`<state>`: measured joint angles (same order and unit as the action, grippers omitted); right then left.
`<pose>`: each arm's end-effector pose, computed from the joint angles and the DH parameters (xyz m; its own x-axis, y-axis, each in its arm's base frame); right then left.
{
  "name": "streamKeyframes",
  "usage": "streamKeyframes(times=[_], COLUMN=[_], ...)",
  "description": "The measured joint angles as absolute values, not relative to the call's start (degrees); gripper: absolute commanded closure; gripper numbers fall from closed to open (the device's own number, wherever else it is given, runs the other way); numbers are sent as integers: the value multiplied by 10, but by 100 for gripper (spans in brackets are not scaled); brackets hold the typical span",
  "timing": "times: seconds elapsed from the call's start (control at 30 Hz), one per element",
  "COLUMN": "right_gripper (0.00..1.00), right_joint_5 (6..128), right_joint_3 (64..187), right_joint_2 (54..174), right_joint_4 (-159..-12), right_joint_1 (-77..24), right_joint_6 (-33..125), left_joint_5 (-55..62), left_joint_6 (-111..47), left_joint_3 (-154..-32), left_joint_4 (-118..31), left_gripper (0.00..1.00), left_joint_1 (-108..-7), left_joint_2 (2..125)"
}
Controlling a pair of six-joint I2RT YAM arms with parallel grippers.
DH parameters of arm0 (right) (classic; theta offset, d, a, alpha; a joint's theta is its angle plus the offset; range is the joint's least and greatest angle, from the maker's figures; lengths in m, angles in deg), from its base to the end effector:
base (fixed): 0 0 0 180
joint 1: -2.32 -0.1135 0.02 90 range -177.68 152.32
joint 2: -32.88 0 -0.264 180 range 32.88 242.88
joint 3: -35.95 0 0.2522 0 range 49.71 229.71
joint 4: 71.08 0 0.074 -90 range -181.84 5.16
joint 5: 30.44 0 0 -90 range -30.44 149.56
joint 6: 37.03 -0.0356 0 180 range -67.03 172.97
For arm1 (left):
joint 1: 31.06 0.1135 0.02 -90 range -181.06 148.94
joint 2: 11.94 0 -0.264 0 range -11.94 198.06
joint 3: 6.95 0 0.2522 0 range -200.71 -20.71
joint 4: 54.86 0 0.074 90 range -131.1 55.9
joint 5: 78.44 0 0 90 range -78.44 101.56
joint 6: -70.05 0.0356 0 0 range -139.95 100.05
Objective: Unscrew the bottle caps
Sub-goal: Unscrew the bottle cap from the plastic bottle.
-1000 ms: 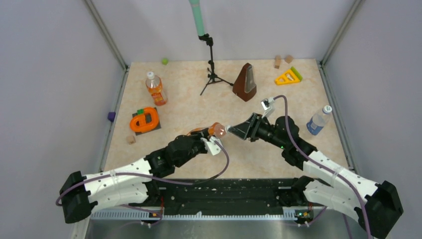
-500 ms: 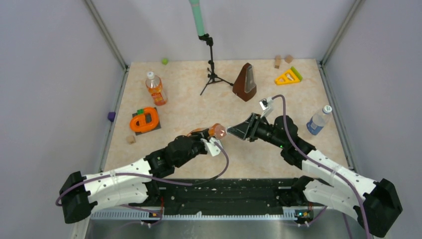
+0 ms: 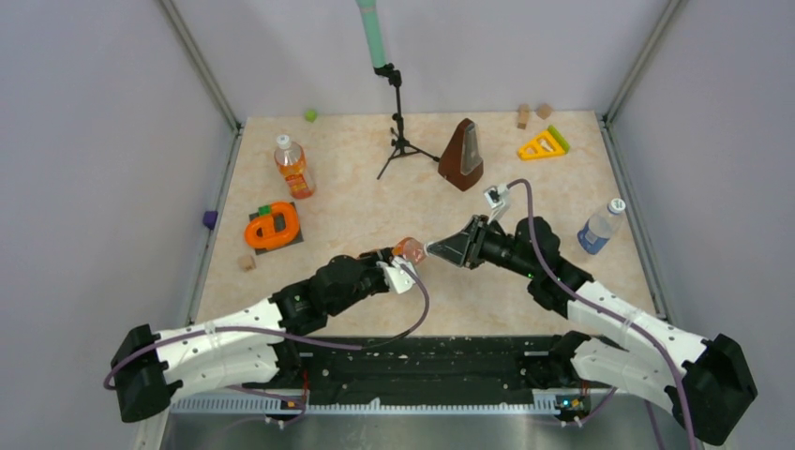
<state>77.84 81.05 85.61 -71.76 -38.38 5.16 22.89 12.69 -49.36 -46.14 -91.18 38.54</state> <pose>0.1571 0.1498 0.2745 -0.7067 0.3201 -0.6310 -0.4927 0.4174 0.7636 0.1087 -0.1751 0.2503 0.2868 0.5623 -0.7756 0.7146 0.4136 0.5642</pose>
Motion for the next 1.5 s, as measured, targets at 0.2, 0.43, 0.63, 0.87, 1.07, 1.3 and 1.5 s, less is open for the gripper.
streamKeyframes(times=[0.2,0.43,0.63,0.87,1.07,1.3,1.5], right_gripper=[90,92,75,47,43,42,44], right_joint_5=[812,867,902,900,886,858,821], right_joint_3=[810,805,797,797,797,797,797], right_joint_2=[853,830,805,802,802,801,801], right_joint_4=[-716,-721,-727,-749,-755,-753,-732], right_joint_1=[-380,-379,-379,-380,-380,-380,-380], right_joint_6=[114,186,220,230,223,186,138], left_joint_5=[140,-86,-195,-186,-133,-30,66], left_joint_6=[68,6,-27,-33,-30,0,41], left_joint_3=[-523,-539,-567,-580,-580,-556,-530], left_joint_4=[-396,-358,-319,-308,-312,-345,-360], left_gripper=[100,100,100,100,100,100,100], left_joint_1=[-877,-776,-747,-745,-745,-782,-844], left_joint_2=[384,386,410,423,416,389,381])
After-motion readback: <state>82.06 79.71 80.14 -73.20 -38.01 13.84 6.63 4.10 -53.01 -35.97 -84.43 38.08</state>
